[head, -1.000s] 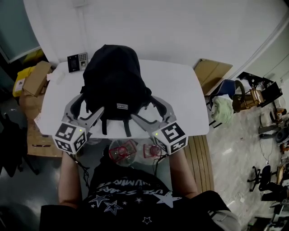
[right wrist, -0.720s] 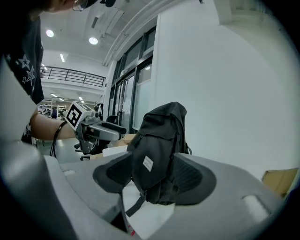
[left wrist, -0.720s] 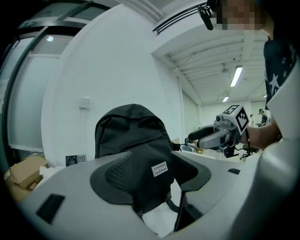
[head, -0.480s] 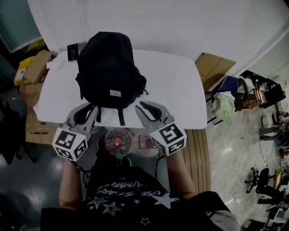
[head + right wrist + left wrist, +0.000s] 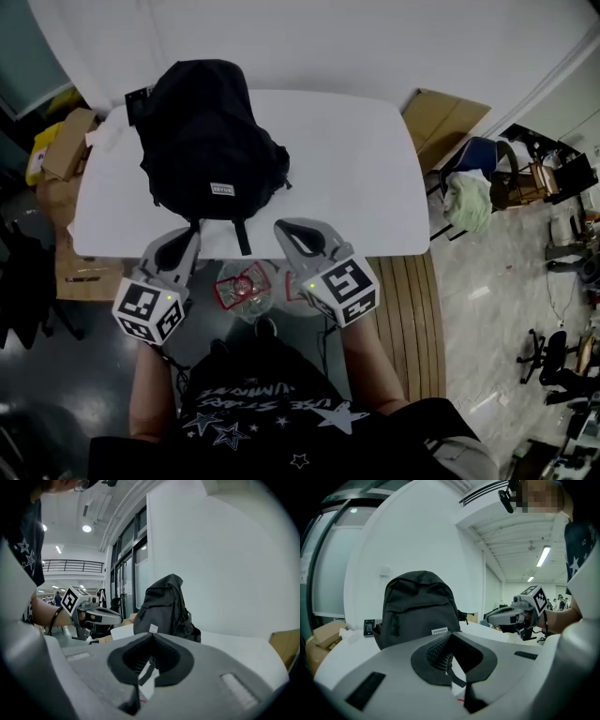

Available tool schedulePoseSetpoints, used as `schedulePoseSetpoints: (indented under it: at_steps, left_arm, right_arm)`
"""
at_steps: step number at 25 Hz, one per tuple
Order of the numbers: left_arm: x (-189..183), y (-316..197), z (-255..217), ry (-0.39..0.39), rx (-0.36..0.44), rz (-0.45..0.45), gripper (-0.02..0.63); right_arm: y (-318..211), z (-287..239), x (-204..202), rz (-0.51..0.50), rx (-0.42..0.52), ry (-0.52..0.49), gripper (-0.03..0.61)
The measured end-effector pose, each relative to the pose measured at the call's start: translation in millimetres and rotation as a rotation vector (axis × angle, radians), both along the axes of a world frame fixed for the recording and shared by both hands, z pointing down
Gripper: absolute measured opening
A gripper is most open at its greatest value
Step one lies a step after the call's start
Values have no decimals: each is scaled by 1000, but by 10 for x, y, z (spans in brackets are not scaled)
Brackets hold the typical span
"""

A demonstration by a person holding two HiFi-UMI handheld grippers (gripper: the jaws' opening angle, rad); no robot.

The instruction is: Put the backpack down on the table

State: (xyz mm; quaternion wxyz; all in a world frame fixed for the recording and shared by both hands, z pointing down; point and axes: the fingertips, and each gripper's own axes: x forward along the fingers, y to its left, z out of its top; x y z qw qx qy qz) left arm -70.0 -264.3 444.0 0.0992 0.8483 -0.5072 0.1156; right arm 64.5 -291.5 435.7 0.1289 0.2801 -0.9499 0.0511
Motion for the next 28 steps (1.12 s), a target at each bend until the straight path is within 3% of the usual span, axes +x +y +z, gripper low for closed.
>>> schedulePoseSetpoints:
  at_steps: [7, 15, 28]
  left_arm:
    - [118, 9, 131, 12, -16, 55, 8]
    - [-142, 397, 146, 65, -24, 58, 8]
    - [-354, 1292, 119, 85, -26, 93, 8]
  right_arm:
    - [3, 61, -39, 21, -36, -63, 0]
    - [374, 138, -298, 53, -29, 40, 0]
    - [1296, 19, -563, 42, 19, 105, 0]
